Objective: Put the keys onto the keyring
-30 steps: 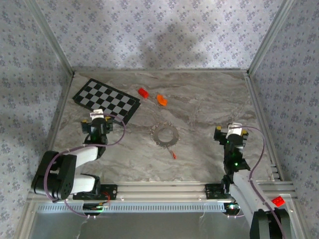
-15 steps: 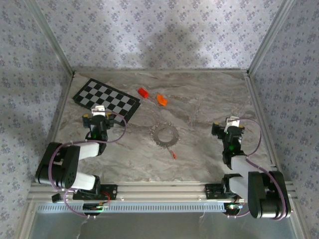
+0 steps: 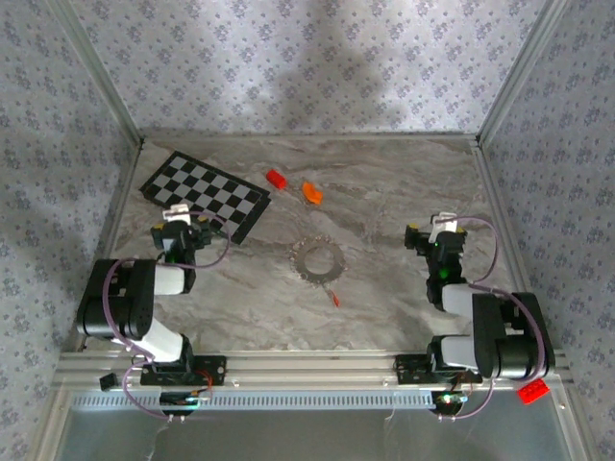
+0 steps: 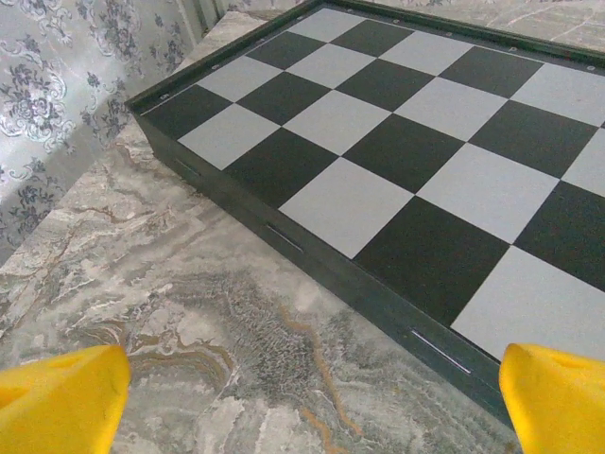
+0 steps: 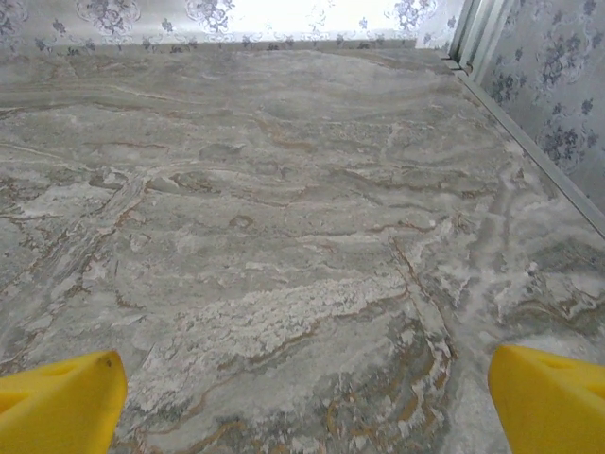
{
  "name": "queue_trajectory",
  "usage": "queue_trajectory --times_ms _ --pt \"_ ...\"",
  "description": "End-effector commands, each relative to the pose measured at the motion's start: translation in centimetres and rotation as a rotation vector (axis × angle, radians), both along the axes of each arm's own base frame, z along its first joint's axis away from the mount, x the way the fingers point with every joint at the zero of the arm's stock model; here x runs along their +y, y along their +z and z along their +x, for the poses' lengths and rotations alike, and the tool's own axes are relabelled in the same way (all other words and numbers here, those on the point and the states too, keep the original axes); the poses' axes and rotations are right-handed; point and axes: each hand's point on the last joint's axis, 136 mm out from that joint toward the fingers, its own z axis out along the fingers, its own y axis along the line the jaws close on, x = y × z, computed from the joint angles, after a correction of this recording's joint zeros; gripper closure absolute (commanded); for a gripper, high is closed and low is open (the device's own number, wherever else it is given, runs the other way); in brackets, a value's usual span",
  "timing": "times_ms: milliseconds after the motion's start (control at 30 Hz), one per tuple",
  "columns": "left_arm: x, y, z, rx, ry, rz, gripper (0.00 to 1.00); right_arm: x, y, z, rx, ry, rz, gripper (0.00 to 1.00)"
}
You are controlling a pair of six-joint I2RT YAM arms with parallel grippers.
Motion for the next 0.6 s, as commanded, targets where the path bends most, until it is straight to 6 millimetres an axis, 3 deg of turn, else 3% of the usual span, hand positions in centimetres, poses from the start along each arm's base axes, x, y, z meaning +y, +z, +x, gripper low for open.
queue_trajectory --times_ms 0,200,467,567 --pt "-0.5 1.1 1.0 -0.047 -0.023 -0.041 0.01 0.1 1.6 1.4 -0.076 0.020 -0.022 0.00" --pt "-0.4 1.1 1.0 -0.043 -0.021 -0.041 0.00 0.1 -0.2 2.3 -0.046 0.018 -0.023 0.00" --pt "-0.4 1.1 1.1 -0.043 -0.019 -0.040 0.00 -0.4 -0.7 3.0 -0.009 -0.015 -0.019 0.00" --pt "-0.4 1.0 1.1 -0.042 -0.020 -0.041 0.00 -1.8 -0.9 3.2 0.014 -0.080 0.004 0.00"
